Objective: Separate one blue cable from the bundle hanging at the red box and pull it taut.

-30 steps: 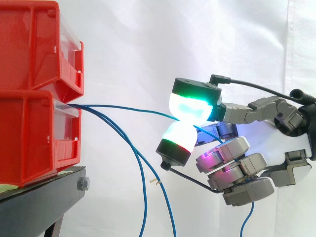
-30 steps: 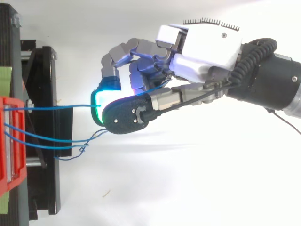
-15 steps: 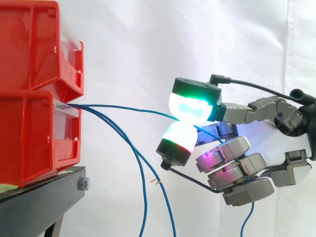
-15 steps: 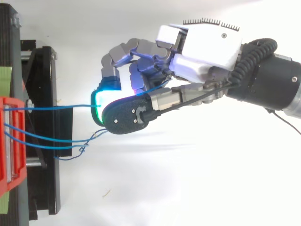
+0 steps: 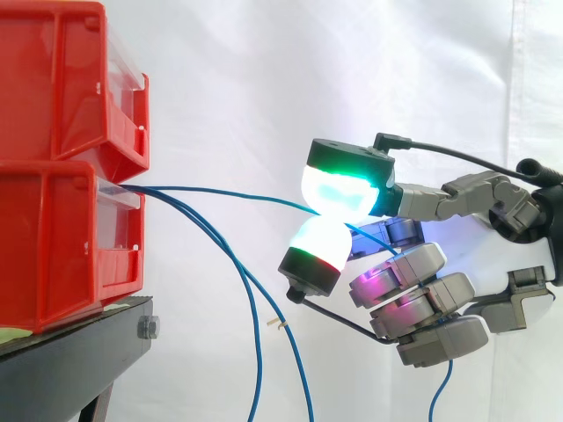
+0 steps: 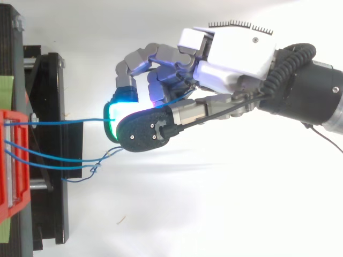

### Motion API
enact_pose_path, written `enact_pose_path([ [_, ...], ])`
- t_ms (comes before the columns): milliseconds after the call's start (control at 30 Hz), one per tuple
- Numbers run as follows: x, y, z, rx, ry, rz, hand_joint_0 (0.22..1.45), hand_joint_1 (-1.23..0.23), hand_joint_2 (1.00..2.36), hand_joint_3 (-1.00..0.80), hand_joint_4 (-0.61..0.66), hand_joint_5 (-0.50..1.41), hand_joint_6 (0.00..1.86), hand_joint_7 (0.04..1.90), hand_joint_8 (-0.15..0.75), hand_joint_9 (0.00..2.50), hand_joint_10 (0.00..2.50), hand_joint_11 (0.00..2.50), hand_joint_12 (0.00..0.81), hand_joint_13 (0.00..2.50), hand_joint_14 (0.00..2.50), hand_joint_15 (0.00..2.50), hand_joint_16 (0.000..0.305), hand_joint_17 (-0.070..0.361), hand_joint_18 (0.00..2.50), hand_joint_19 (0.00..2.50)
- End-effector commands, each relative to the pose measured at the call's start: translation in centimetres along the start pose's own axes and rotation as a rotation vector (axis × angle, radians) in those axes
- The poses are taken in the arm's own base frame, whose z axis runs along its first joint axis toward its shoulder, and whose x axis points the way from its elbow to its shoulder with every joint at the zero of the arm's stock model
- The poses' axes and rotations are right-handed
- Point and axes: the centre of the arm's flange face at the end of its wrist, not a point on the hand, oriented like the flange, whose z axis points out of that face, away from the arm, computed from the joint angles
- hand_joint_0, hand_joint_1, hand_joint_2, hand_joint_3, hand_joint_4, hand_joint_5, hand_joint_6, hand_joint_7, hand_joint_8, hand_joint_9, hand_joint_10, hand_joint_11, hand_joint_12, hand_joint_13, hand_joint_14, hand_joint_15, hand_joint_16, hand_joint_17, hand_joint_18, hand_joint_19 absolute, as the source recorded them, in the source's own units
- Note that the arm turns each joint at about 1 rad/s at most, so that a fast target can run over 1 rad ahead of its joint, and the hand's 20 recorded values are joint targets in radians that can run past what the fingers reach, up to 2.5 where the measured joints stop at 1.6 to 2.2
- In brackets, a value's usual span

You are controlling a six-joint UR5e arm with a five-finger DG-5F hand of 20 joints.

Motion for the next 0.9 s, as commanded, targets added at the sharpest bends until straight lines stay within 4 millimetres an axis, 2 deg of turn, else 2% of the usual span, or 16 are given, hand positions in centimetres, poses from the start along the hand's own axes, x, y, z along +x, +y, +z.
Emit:
enact_pose_path([
  [0, 0.06, 0.01, -0.01, 0.000, 0.001, 0.000, 0.80, -0.74, 1.00, -0.41, -0.14, -0.19, 0.97, 1.43, 0.282, 0.56, 2.50, 1.03, 0.325, 0.71, 2.50, 1.29, 0.031, 0.071, 1.22, 1.97],
  [867, -0.05, 0.01, 0.01, 0.000, -0.001, 0.000, 0.80, -0.74, 1.00, -0.41, -0.14, -0.19, 0.97, 1.43, 0.286, 0.56, 2.50, 1.05, 0.328, 0.71, 2.50, 1.29, 0.032, 0.072, 1.24, 1.96],
])
